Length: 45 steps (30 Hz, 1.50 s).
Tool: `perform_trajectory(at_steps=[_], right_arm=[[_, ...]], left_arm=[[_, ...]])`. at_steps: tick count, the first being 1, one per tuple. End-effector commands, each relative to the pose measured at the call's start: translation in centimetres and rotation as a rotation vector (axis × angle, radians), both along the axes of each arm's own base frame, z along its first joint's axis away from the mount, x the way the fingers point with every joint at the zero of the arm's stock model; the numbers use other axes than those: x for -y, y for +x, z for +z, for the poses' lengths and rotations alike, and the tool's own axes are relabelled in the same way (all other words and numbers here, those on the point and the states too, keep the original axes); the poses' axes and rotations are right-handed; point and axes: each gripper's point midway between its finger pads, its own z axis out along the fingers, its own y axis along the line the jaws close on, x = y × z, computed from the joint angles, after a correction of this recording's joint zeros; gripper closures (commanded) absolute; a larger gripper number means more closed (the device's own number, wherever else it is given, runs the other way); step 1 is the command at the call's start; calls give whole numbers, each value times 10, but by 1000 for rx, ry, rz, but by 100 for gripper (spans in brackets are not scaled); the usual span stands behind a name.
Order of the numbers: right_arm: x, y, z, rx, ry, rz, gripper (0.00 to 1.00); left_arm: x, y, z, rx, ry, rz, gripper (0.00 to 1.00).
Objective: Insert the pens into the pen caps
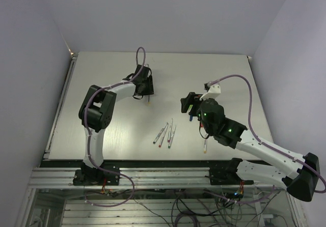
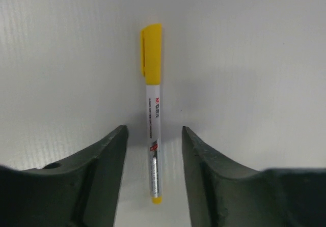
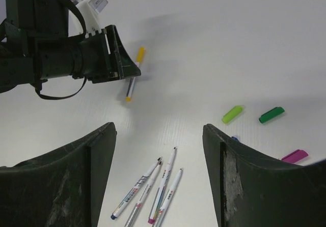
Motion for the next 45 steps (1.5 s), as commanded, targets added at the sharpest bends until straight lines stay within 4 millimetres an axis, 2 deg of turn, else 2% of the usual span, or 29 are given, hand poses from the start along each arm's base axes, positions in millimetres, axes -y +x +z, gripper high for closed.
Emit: perform_trajectory(at_steps=[1, 5, 8, 12, 14, 16, 20, 24, 27, 31, 38, 45], right_arm=[[2, 1, 4, 16, 27, -20, 32], [7, 3, 9, 34, 31, -46, 31], [12, 5, 10, 34, 22, -79, 31], [20, 8, 6, 10, -1, -135, 32], [28, 8, 1, -2, -8, -183, 42], [40, 8, -5, -12, -3, -253, 48], [55, 7, -21, -50, -11, -314, 41], [66, 11, -38, -112, -25, -337, 38], [83, 17, -50, -158, -8, -365, 38], [90, 17, -59, -173, 33, -348, 39], [88, 13, -71, -202, 44, -326, 40], [81, 11, -76, -208, 69, -290, 41]], left_arm=[[-12, -3, 30, 48, 23, 2, 40], [-19, -9, 56, 93, 25, 5, 38], [-23, -23, 80, 144, 1, 2, 37], [-18, -59, 96, 209, -8, -63, 36], [-8, -84, 97, 238, 0, -129, 37], [3, -114, 93, 258, 41, -189, 36], [13, -160, 85, 275, 107, -272, 36], [15, -189, 79, 278, 135, -318, 36], [16, -201, 79, 281, 143, -345, 36], [25, -216, 77, 289, 156, -410, 36], [45, -241, 48, 289, 276, -518, 36], [53, -239, 34, 297, 354, -504, 38]])
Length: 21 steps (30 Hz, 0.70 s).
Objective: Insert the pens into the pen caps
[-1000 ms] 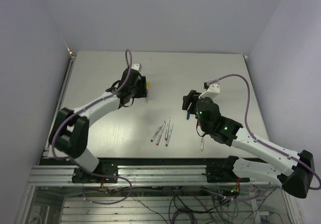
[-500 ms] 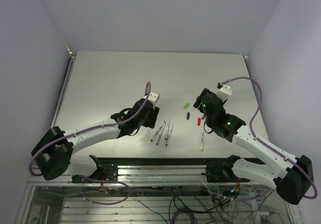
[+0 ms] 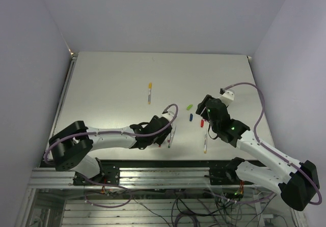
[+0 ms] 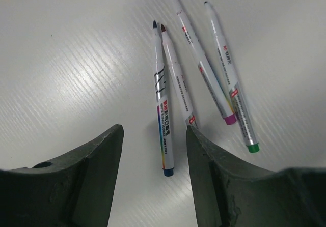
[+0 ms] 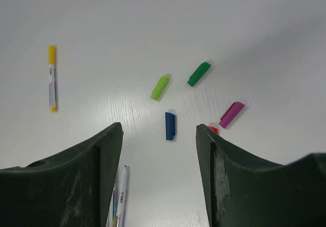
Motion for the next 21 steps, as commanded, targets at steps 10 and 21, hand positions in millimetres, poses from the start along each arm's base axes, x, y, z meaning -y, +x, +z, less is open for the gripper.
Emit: perform_trajectory(at_steps=[10, 21], right_arm=[[-10, -3, -8, -7, 45, 49, 42], [-15, -1, -9, -12, 55, 63, 42]], left_arm=[[8, 19, -3, 77, 39, 51, 40], [18, 18, -13, 51, 41, 26, 42]])
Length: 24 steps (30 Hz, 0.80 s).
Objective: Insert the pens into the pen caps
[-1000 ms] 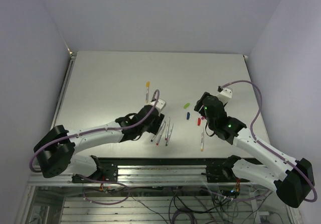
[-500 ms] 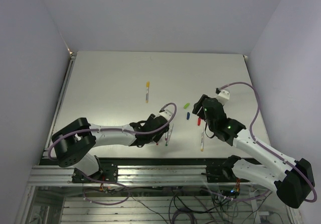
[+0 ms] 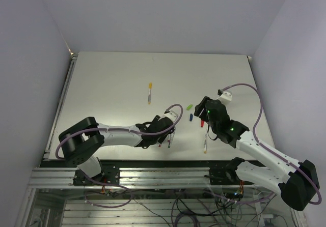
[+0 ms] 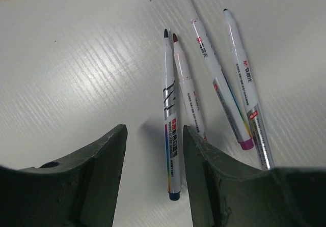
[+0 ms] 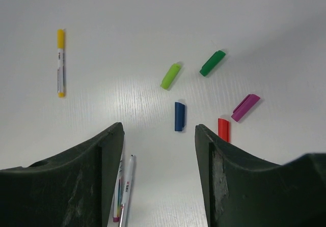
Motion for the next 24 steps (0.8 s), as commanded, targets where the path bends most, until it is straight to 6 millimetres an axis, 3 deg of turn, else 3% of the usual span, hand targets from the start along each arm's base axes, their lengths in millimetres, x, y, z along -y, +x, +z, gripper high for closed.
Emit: perform_trajectory(at_steps=[1, 24], right_arm=[[-3, 4, 2, 14, 22, -5, 42], [19, -2, 2, 12, 44, -129, 42]], left_arm=[[18, 7, 7, 19, -31, -14, 43], [2, 10, -29, -218, -1, -1, 51]])
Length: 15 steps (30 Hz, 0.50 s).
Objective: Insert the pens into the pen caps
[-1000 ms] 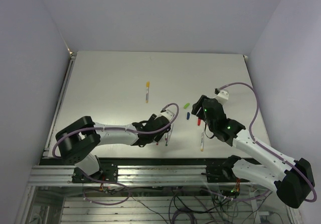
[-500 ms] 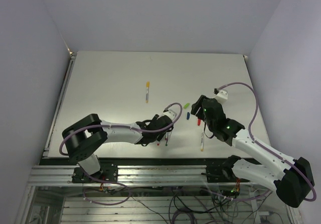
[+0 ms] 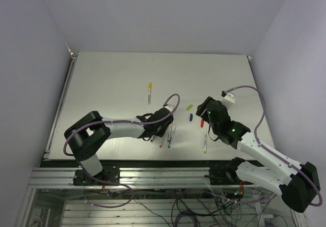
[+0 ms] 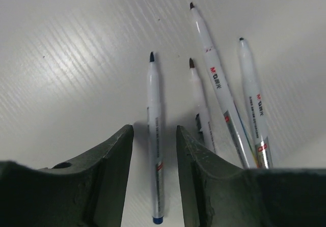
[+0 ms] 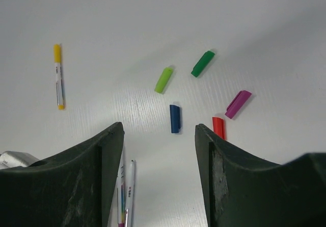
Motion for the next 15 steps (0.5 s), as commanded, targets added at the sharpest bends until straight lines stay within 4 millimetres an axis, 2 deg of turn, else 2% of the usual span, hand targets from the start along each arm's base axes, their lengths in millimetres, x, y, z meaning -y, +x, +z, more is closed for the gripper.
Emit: perform_trajectory(at_steps=[1, 5, 15], right_arm=[[10, -1, 0, 5, 6, -59, 42], [13, -2, -1, -4, 0, -73, 42], [13, -4, -3, -11, 9, -74, 42]], left_arm=[[0, -11, -18, -109, 30, -43, 51], [-2, -15, -27, -160, 50, -49, 51], [-28, -17, -34, -213, 100, 1, 52]])
